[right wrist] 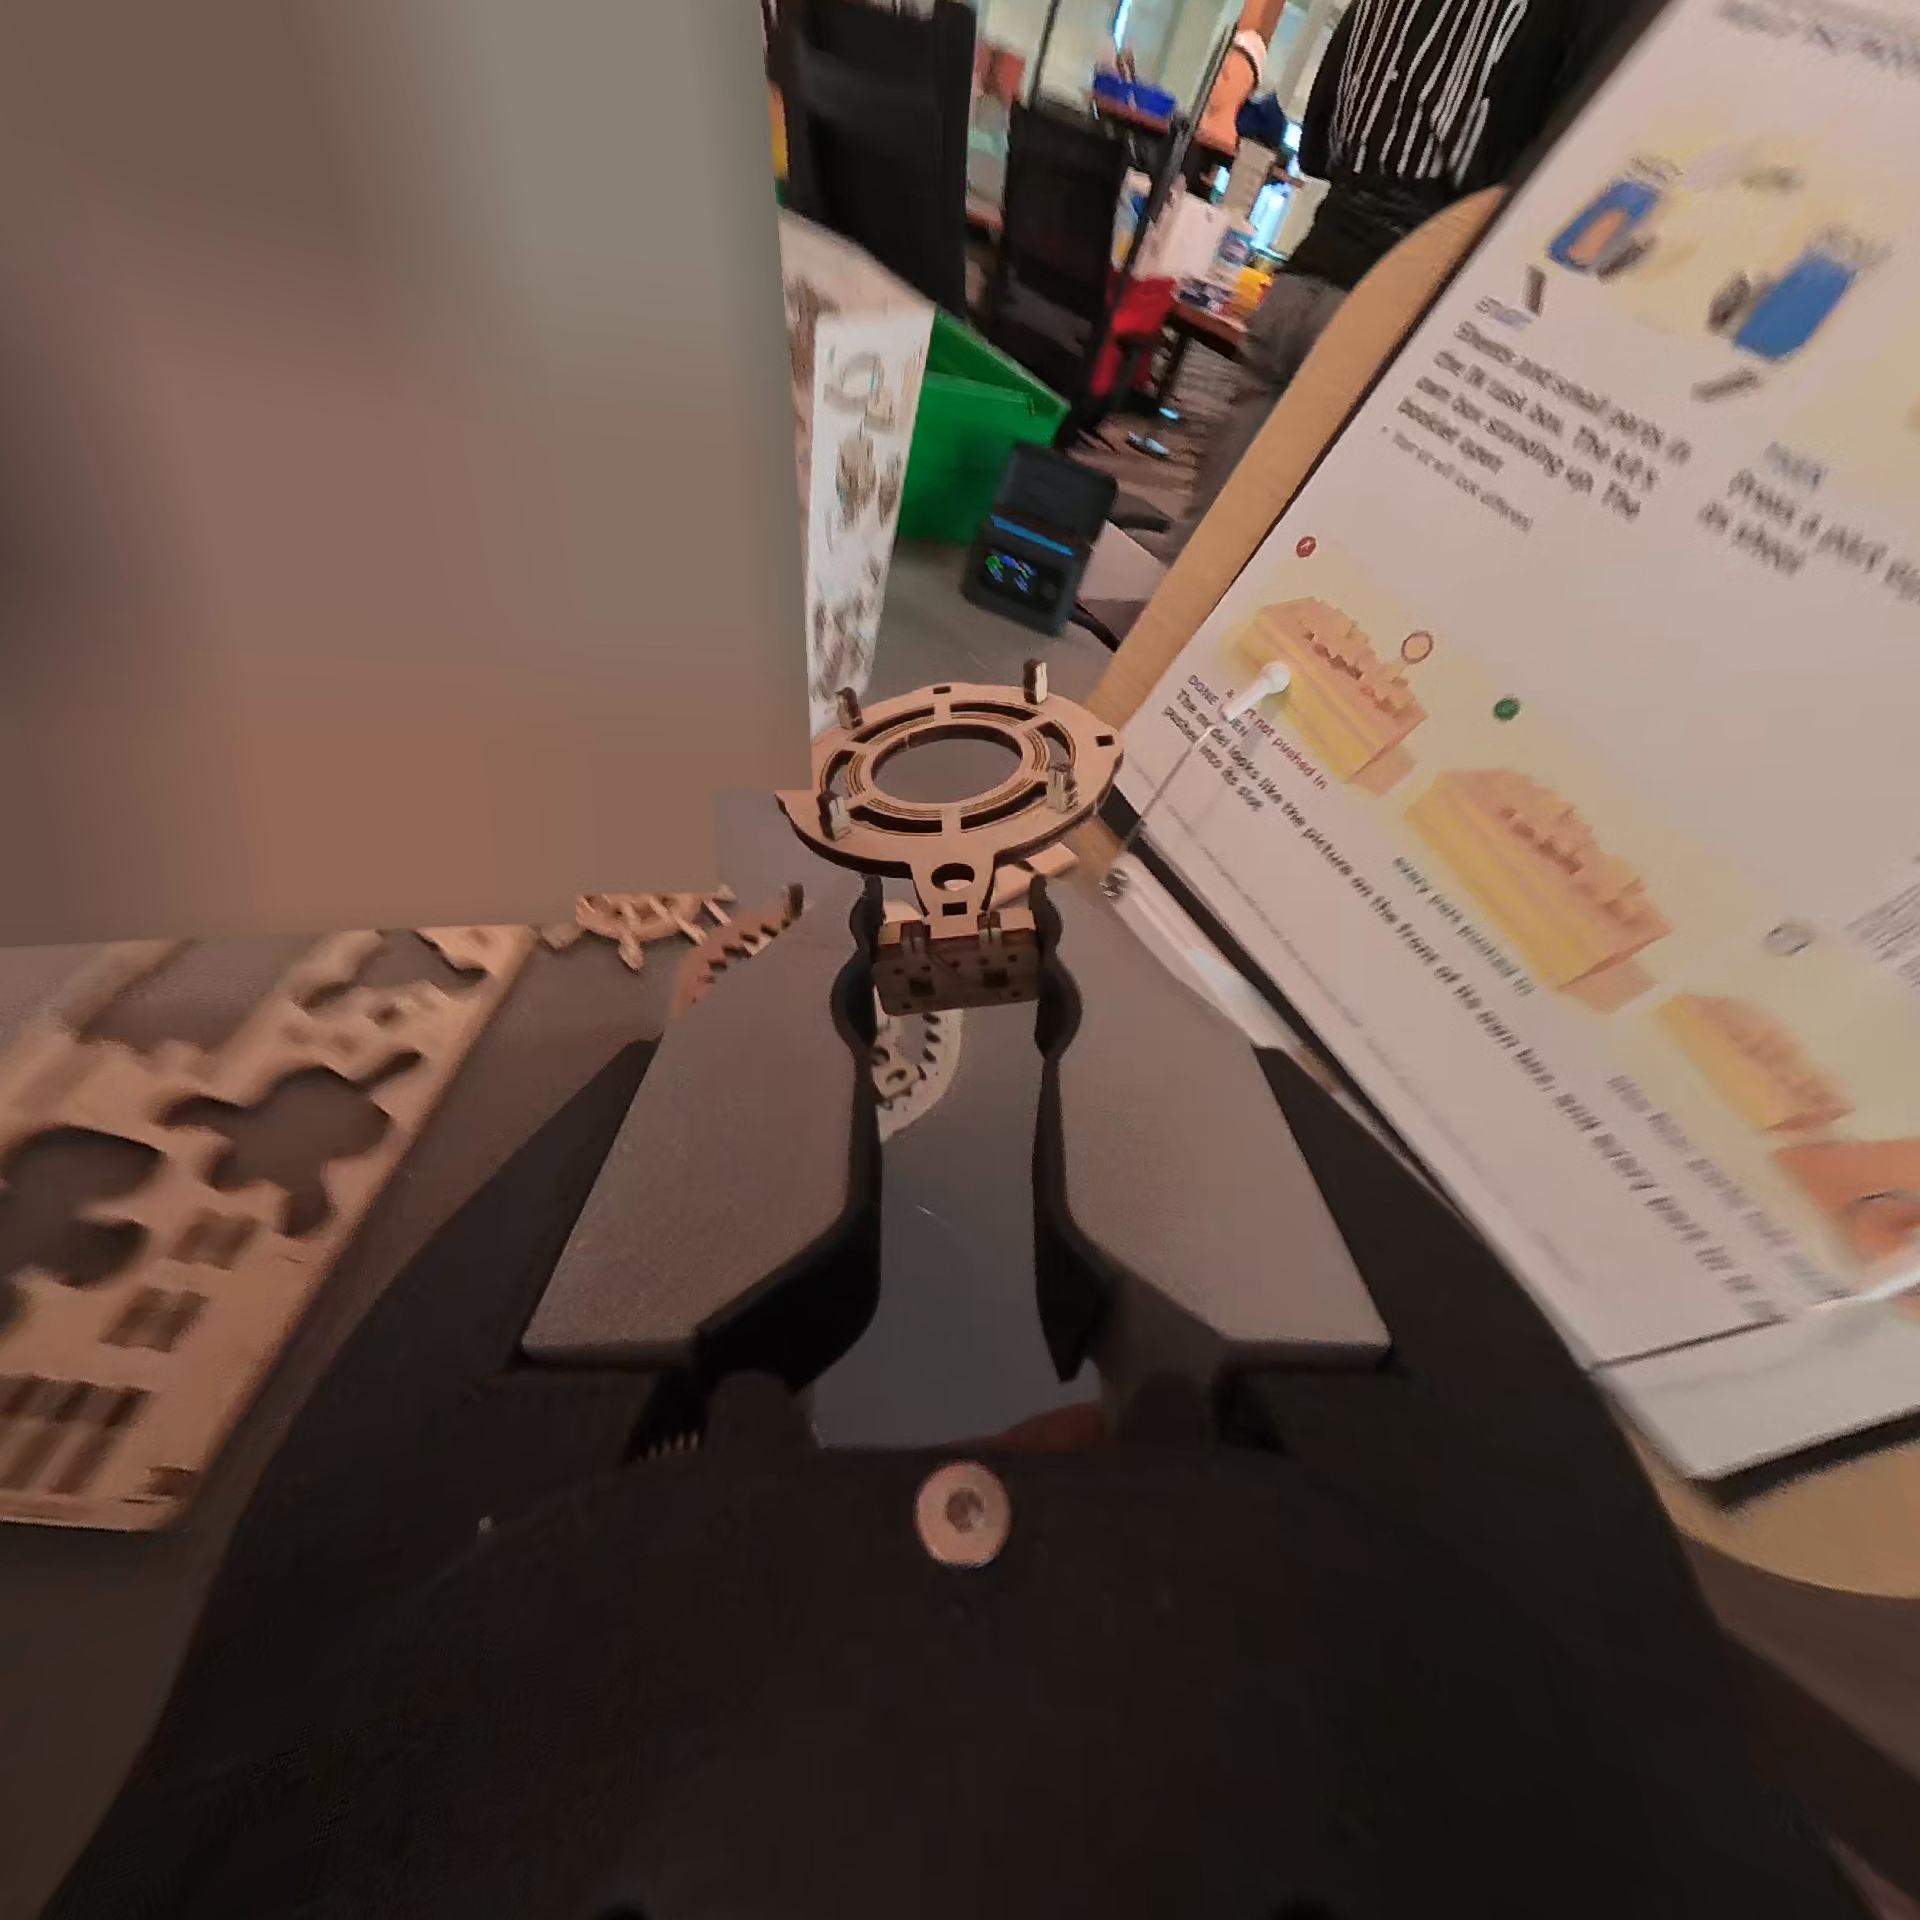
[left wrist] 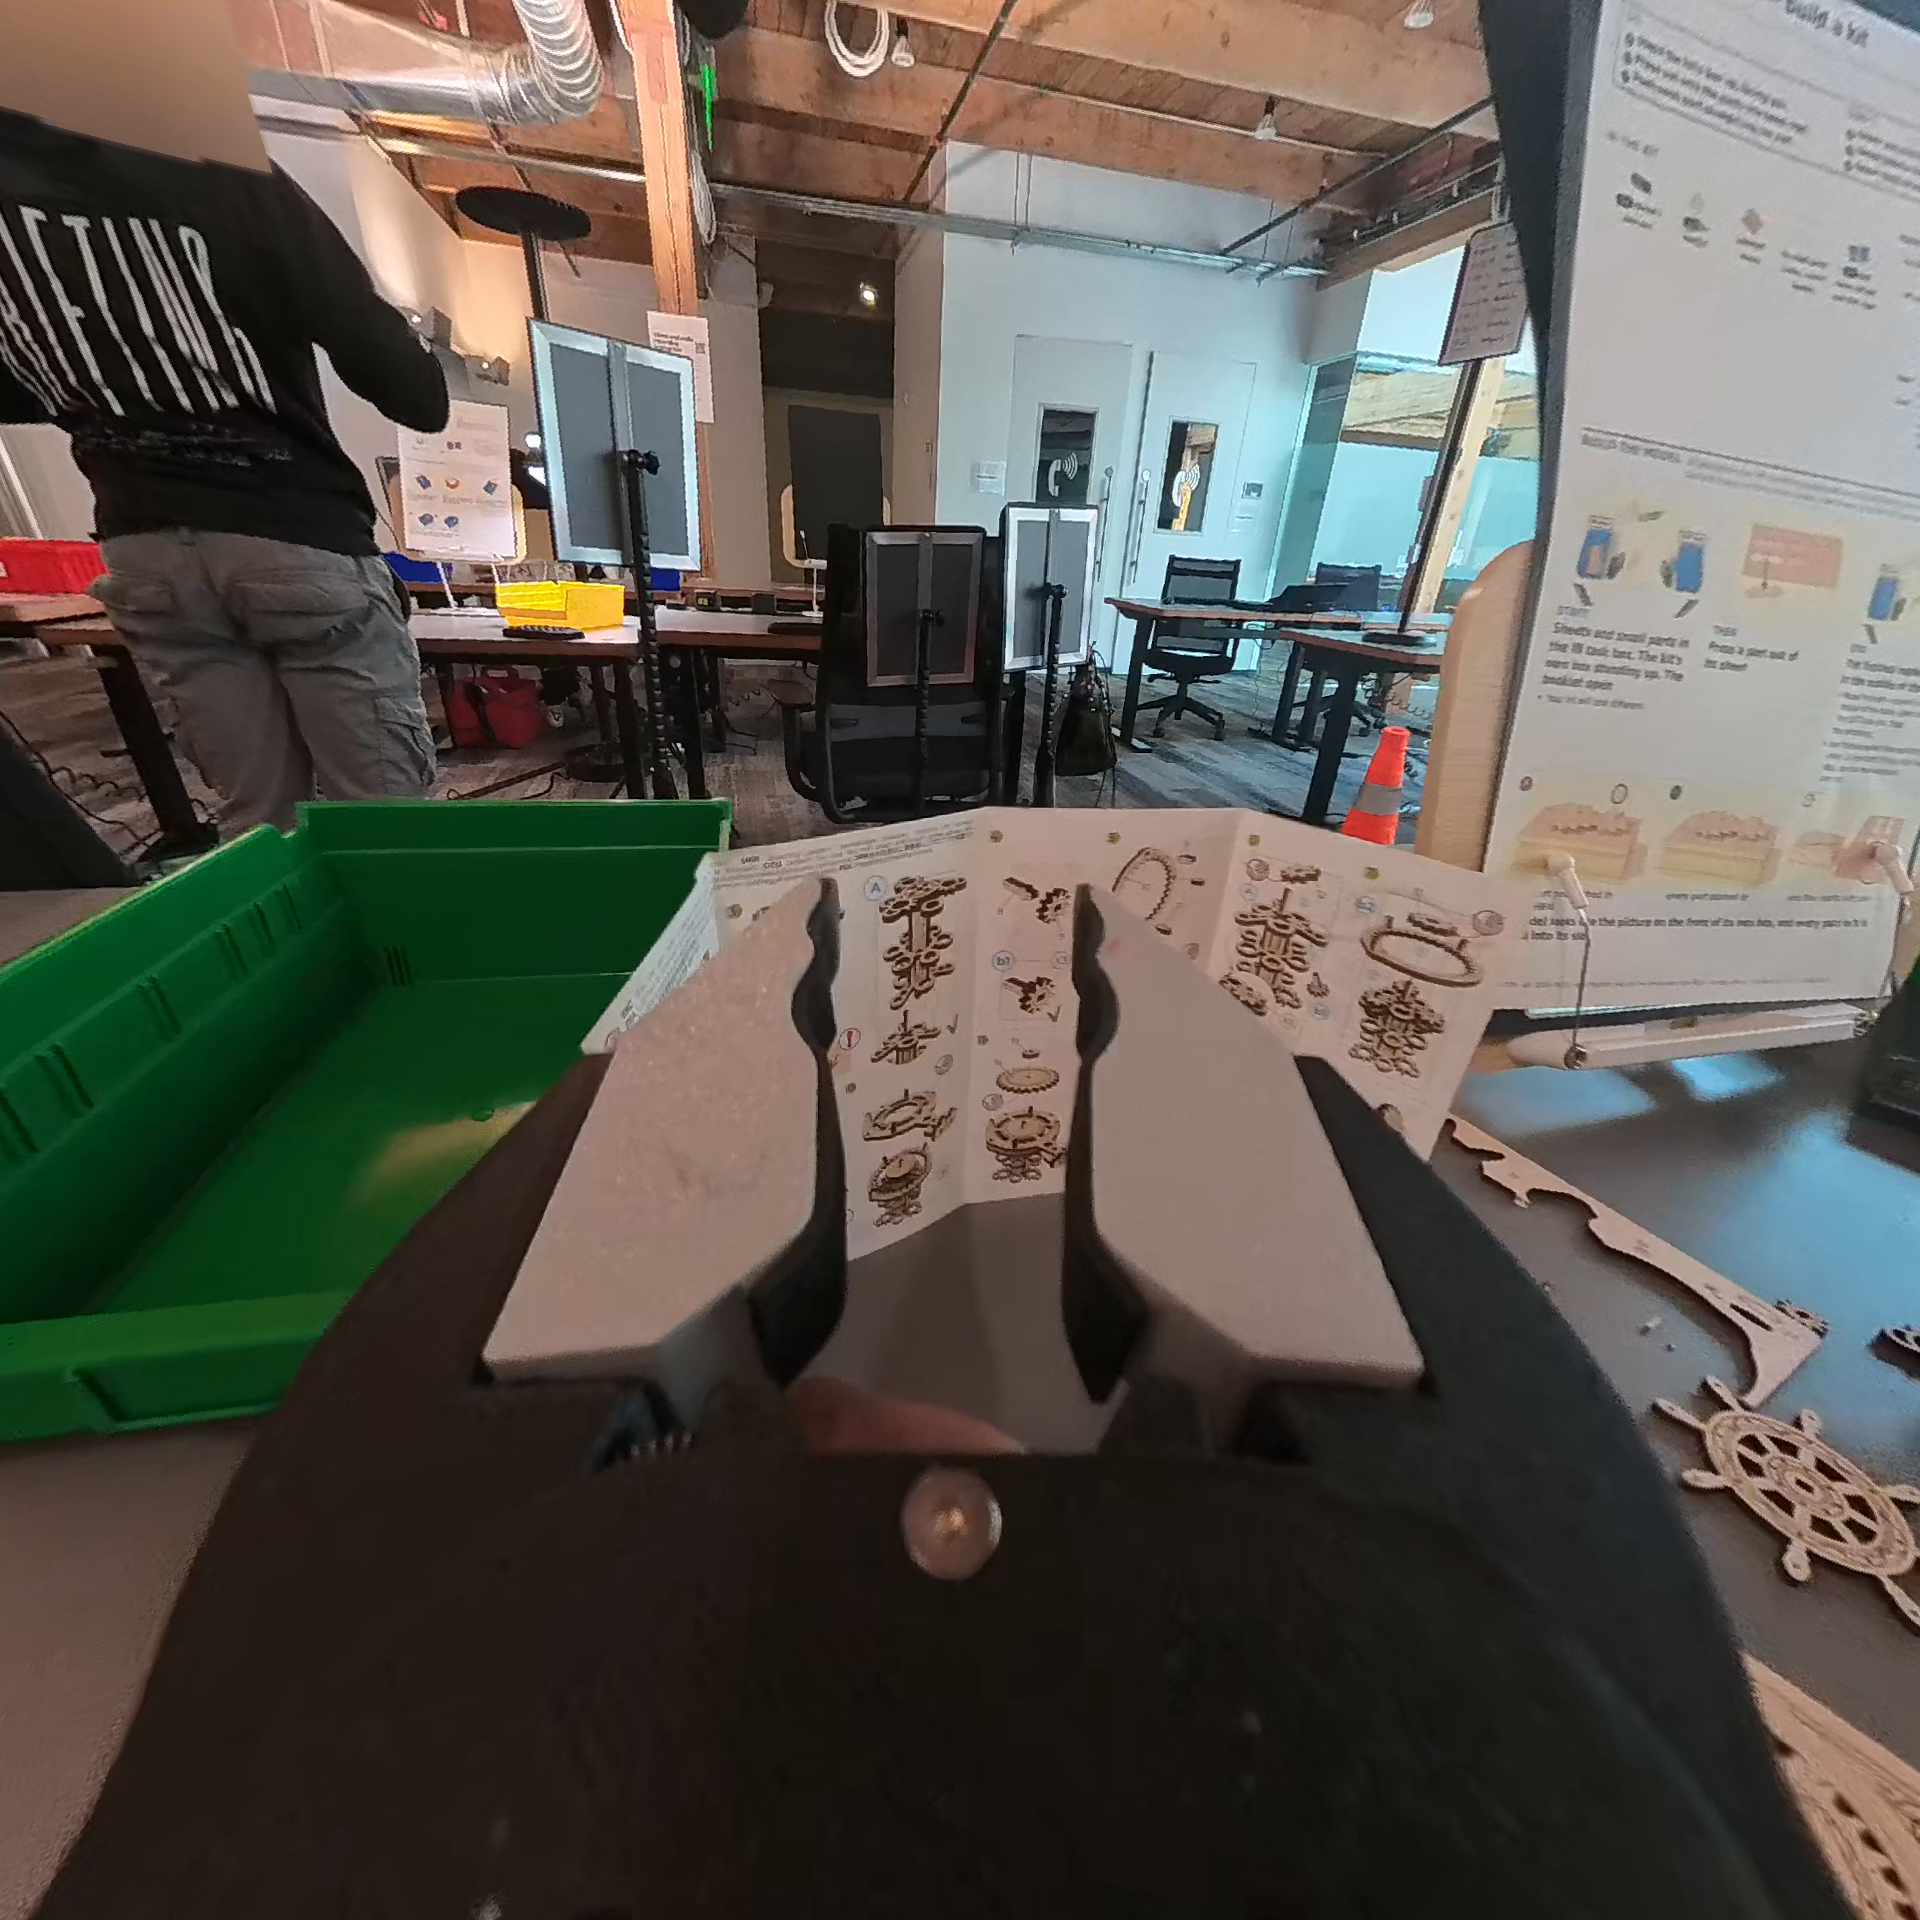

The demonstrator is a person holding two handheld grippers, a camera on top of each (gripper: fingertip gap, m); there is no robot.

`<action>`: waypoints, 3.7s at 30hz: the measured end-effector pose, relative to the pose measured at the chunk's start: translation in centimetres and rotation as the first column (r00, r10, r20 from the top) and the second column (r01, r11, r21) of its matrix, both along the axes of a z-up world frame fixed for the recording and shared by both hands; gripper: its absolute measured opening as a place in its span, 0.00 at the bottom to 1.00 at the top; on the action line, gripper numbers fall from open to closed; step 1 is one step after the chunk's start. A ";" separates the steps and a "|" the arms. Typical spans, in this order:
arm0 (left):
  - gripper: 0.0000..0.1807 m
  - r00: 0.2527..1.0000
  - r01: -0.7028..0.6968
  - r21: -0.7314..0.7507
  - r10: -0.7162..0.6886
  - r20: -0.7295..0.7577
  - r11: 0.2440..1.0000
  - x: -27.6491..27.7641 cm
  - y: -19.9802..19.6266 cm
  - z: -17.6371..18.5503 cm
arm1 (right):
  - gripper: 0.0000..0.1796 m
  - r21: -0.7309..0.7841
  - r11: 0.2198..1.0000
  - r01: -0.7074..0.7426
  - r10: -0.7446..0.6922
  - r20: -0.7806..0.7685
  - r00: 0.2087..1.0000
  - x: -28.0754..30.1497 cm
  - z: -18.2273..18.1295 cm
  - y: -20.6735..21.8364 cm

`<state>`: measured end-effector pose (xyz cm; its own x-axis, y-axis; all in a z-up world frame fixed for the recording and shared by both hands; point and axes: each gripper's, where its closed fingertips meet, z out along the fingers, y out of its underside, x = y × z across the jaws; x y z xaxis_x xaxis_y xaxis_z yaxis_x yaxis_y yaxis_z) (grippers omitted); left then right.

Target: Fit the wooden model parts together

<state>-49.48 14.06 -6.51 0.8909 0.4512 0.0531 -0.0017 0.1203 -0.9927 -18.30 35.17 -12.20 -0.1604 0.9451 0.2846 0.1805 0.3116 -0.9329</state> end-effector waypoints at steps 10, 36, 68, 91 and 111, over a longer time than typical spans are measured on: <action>0.24 0.999 0.002 -0.060 -0.004 -0.035 0.998 0.9 1.2 -1.3 | 0.13 0.111 0.994 -0.020 0.018 0.026 1.000 -0.4 -0.9 -1.9; 0.22 0.998 -0.056 -0.013 0.056 -0.030 0.998 -0.5 -0.3 -0.4 | 0.13 -0.264 0.962 -0.073 0.050 -0.093 0.994 1.0 2.3 0.3; 0.16 0.929 0.306 -0.269 -0.348 -0.125 0.913 8.7 5.7 -4.2 | 0.13 -0.340 0.939 0.040 -0.055 -0.036 0.998 2.6 1.1 -0.7; 0.20 0.481 0.638 -0.616 -0.864 -0.148 0.461 26.3 18.7 -8.1 | 0.13 -0.209 0.966 0.151 -0.136 0.087 0.987 2.7 -1.9 -1.5; 0.01 0.018 0.280 -0.461 -0.485 -0.874 0.842 33.6 15.4 -6.3 | 0.13 -0.368 0.912 0.180 -0.170 0.061 0.984 3.8 -1.6 -3.3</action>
<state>-15.87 29.42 -12.85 0.1932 -0.0646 -0.9790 -0.9193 0.3367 -0.2036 -14.49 31.83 -13.80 0.0145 0.9955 -0.0939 0.2271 -0.0948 -0.9692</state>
